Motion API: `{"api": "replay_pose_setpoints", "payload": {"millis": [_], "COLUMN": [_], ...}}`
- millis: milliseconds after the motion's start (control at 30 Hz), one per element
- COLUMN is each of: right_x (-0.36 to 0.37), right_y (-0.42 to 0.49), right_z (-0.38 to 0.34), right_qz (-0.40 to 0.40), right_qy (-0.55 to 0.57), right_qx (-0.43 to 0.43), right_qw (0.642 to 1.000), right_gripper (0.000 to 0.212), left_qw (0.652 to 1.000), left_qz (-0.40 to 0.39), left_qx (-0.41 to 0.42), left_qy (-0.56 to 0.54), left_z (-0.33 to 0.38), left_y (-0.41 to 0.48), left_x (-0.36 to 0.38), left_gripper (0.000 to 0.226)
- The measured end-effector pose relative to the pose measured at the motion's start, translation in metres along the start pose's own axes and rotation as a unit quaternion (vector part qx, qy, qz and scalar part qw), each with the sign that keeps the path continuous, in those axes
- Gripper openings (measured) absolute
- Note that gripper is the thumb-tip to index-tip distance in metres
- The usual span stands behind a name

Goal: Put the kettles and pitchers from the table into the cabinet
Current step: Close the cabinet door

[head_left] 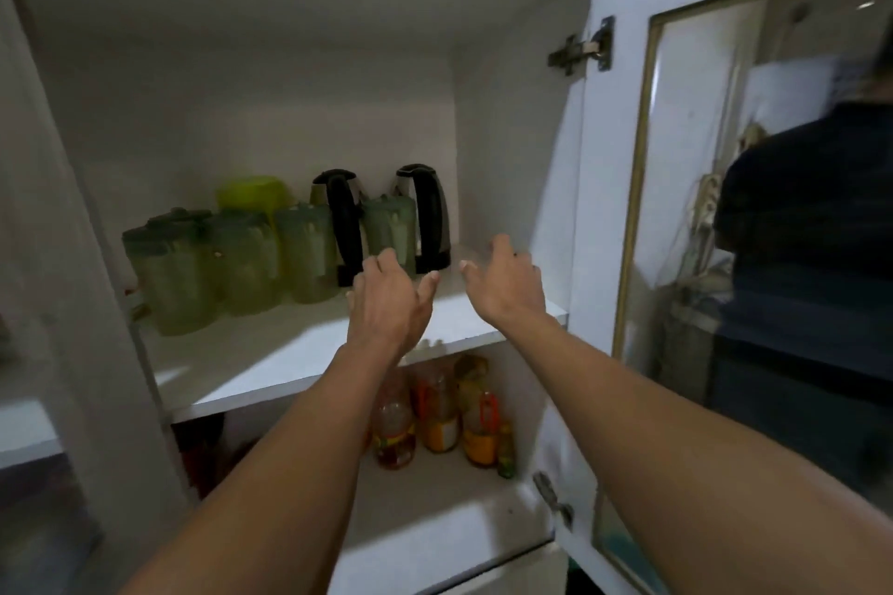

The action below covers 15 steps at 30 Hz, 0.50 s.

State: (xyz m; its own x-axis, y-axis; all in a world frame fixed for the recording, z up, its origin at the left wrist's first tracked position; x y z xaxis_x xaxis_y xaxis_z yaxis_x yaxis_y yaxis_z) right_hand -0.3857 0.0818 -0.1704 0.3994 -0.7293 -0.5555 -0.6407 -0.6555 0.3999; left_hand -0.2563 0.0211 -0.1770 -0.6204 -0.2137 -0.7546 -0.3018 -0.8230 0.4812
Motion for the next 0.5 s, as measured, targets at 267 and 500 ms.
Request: {"api": "replay_pose_setpoints", "payload": {"millis": [267, 500], "right_x": [-0.118, -0.266], "right_y": [-0.140, -0.241], "right_z": [0.034, 0.063], "right_qz": [0.117, 0.228], "right_qy": [-0.156, -0.238], "right_qx": [0.081, 0.164], "right_qw": [0.978, 0.930], "right_gripper": [0.048, 0.048], "left_qw": [0.982, 0.944], "left_qz": [-0.096, -0.170], "left_qx": [0.158, 0.241], "left_qy": [-0.034, -0.147], "left_z": [0.063, 0.174], "left_y": [-0.119, -0.228], "left_x": [-0.005, -0.009], "left_gripper": [0.065, 0.067]}}
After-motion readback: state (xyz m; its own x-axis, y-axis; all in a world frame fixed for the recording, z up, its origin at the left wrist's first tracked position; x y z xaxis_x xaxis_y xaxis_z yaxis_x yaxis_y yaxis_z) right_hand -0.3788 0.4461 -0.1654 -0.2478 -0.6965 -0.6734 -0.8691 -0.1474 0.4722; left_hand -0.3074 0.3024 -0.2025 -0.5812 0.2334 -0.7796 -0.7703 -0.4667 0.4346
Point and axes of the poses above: each hand's wrist, its own y-axis towards the middle knuckle, its own x-axis out of the palm, z = x × y, the point moved 2 cm from there along y, towards the middle knuckle, and after that the axes turned 6 degrees about y, right-handed, at the moved point
